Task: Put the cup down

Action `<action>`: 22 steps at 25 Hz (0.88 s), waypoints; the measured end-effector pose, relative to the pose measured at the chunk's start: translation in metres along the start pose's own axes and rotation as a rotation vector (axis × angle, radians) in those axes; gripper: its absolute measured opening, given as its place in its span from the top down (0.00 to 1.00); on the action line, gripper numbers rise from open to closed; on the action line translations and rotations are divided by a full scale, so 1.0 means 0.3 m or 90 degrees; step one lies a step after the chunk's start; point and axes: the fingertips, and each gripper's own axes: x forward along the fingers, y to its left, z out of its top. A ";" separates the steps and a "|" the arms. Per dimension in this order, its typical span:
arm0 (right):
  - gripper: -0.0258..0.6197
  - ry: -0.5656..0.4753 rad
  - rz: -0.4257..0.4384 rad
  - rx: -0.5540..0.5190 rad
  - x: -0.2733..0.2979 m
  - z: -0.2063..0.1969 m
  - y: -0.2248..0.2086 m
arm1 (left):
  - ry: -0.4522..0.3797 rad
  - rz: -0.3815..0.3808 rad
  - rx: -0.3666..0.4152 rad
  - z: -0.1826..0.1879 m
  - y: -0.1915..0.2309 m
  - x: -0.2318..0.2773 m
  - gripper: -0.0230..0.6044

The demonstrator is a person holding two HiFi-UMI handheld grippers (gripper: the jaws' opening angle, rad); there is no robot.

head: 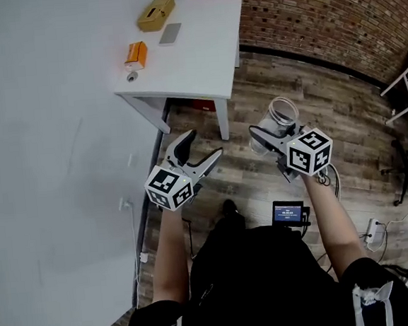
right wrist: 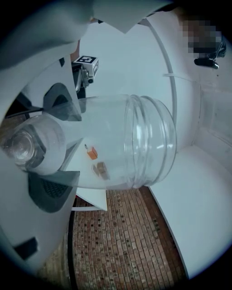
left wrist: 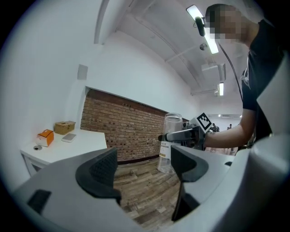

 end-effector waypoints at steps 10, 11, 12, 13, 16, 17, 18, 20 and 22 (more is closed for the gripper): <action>0.43 0.019 -0.008 -0.006 0.252 0.086 -0.088 | -0.005 -0.010 -0.025 0.036 0.279 0.081 0.37; 0.43 0.019 -0.008 -0.006 0.268 0.095 -0.101 | -0.005 -0.012 -0.026 0.038 0.294 0.094 0.37; 0.43 0.019 -0.008 -0.006 0.284 0.102 -0.115 | -0.005 -0.011 -0.028 0.040 0.311 0.106 0.37; 0.43 0.019 -0.006 -0.006 0.302 0.107 -0.130 | -0.005 -0.009 -0.030 0.042 0.330 0.119 0.37; 0.43 0.021 0.005 -0.003 0.364 0.116 -0.181 | -0.001 -0.002 -0.032 0.041 0.385 0.162 0.37; 0.43 0.021 0.011 -0.002 0.389 0.120 -0.202 | 0.002 0.002 -0.030 0.040 0.405 0.179 0.37; 0.43 0.021 0.017 -0.002 0.416 0.127 -0.226 | 0.004 0.007 -0.030 0.040 0.428 0.198 0.37; 0.43 0.020 0.031 -0.001 0.485 0.150 -0.278 | 0.006 0.018 -0.032 0.048 0.485 0.240 0.37; 0.43 0.018 0.047 0.000 0.562 0.184 -0.334 | 0.006 0.030 -0.036 0.063 0.551 0.290 0.37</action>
